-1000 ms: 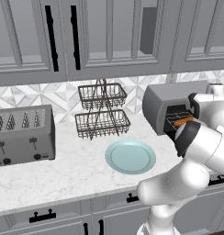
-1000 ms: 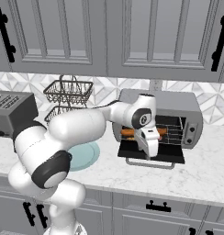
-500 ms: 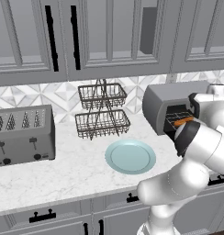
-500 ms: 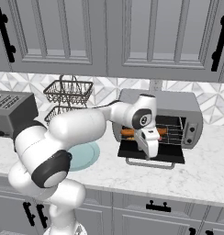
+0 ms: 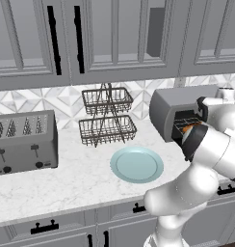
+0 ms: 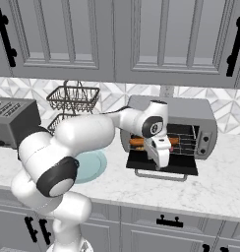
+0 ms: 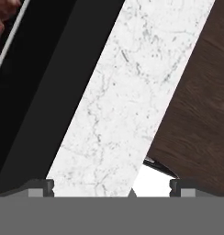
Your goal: Pick up the kebab skewer and baguette bread, and place them inside the toaster oven. Close the toaster oven door and start by setting the timer.
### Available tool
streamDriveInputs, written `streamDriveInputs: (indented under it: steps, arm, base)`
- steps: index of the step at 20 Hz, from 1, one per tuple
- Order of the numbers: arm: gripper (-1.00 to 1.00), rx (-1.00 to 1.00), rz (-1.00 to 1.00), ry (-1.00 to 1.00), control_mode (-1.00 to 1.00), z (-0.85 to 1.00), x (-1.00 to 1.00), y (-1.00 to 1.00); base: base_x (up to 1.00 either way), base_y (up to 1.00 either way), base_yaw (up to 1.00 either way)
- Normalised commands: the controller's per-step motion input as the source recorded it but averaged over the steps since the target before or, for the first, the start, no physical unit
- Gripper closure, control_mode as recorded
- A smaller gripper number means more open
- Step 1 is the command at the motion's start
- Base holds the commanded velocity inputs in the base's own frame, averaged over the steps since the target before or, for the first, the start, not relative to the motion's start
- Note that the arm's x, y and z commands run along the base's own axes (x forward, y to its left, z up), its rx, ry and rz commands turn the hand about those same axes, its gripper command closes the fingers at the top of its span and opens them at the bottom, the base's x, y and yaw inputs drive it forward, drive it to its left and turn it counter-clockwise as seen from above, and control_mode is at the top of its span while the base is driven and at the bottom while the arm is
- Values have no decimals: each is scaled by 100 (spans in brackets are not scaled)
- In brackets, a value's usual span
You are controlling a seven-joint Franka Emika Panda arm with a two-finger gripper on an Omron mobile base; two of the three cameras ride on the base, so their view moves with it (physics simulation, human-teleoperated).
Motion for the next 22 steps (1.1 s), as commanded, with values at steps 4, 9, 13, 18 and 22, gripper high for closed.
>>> streamDriveInputs:
  steps: [4,9,13,18,22]
  arm:
    - [-100,0,0,-3,-100,0,36,0]
    - [-100,0,0,-7,-100,-4,18,0]
    - [-100,0,0,-8,-100,-9,22,0]
    - [-100,0,0,-7,-100,-28,7,0]
    - [-100,0,0,-8,-100,-25,10,0]
  base:
    - [0,0,0]
    - [0,0,0]
    - [0,0,0]
    - [0,0,0]
    - [0,0,0]
